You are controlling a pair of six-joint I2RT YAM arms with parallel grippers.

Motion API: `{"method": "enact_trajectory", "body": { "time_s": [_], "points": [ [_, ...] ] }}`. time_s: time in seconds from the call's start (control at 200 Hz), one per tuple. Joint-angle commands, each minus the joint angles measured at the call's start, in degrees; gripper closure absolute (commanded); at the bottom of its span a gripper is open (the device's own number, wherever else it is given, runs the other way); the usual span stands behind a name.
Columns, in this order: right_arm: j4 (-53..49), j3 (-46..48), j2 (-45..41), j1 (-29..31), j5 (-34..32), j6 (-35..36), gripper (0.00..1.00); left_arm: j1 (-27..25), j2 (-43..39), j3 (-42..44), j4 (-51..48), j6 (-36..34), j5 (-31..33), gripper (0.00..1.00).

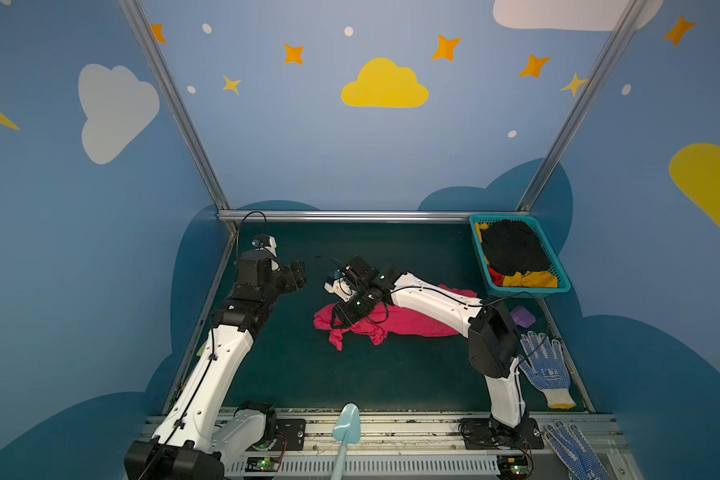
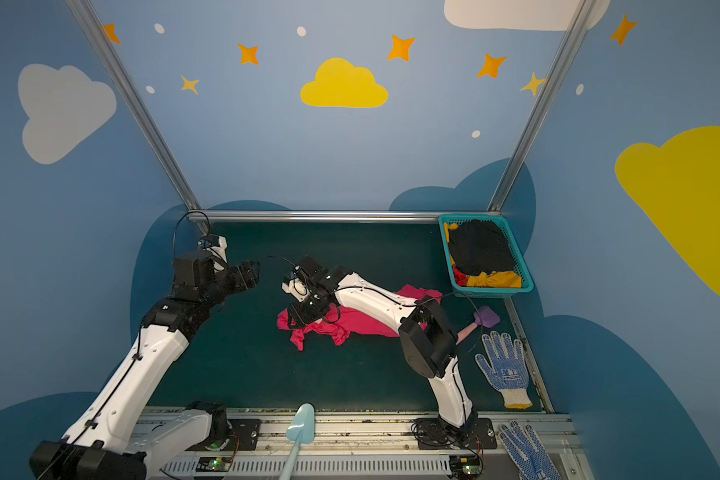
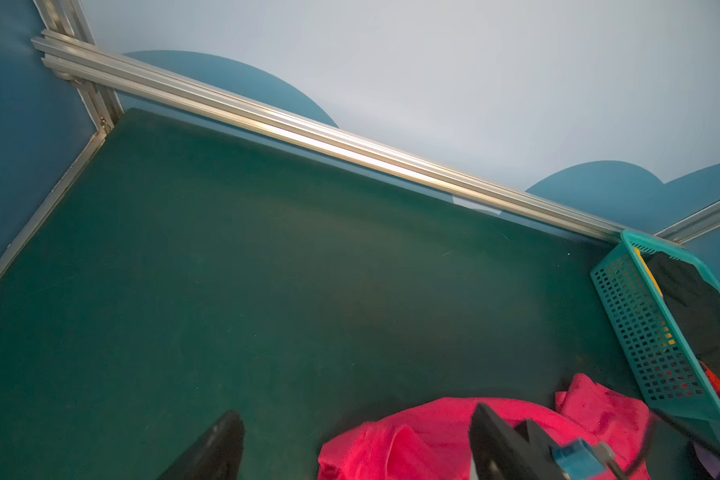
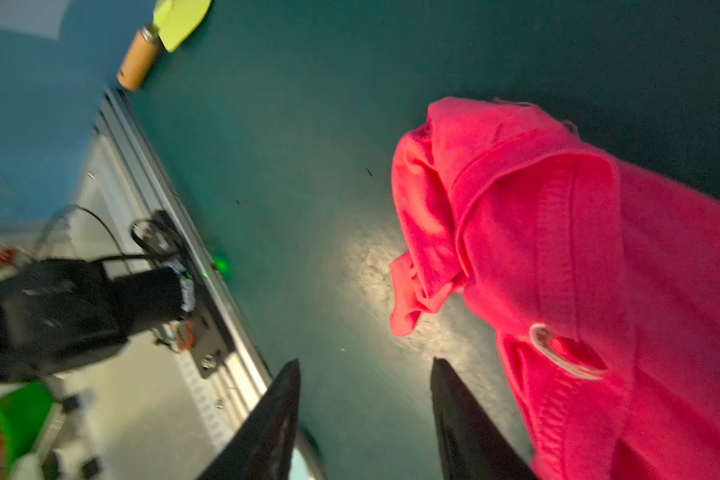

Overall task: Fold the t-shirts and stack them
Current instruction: 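Pull the pink t-shirt out of the basket and lay it on the table, then grasp opposite ends of the pink t-shirt with both grippers and stretch it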

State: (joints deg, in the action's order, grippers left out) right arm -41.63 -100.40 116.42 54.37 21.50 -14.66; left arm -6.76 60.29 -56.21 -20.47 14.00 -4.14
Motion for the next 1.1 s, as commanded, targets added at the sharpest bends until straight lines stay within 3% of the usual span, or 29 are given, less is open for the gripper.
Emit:
{"method": "enact_trajectory", "body": {
  "time_s": [0.0, 0.135, 0.396, 0.526, 0.721, 0.876, 1.097],
  "points": [
    [-1.69, -1.34, -6.6, -2.47, -3.76, 0.83, 0.28, 0.23, 0.71, 0.46, -1.29, 0.97, 0.73, 0.13],
    [-1.84, 2.68, -11.79, -8.03, -8.31, 1.45, 0.19, -0.1, 4.85, -1.37, -4.77, 1.91, -0.18, 0.14],
    [-6.95, 7.14, -11.85, -22.79, -22.85, 1.41, 0.18, -1.58, 24.83, -13.88, -23.4, 0.84, -3.1, 0.22],
    [-8.12, 7.98, -8.3, -29.2, -23.55, 1.99, 0.18, -3.64, 35.43, -19.69, -31.9, -0.44, -6.42, 0.24],
    [-8.15, 9.14, -3.35, -35.88, -26.32, 2.68, 0.18, -8.49, 45.67, -22.71, -37.12, -1.53, -5.79, 0.17],
    [-7.75, 9.67, -0.08, -37.27, -24.08, 2.94, 0.18, -11.09, 48.78, -22.8, -37.94, -1.79, -4.47, 0.11],
    [-6.71, 10.48, 2.5, -36.71, -21.06, 2.2, 0.2, -12.33, 51.86, -23.46, -38.74, -1.87, -4.38, 0.15]
  ]
}}
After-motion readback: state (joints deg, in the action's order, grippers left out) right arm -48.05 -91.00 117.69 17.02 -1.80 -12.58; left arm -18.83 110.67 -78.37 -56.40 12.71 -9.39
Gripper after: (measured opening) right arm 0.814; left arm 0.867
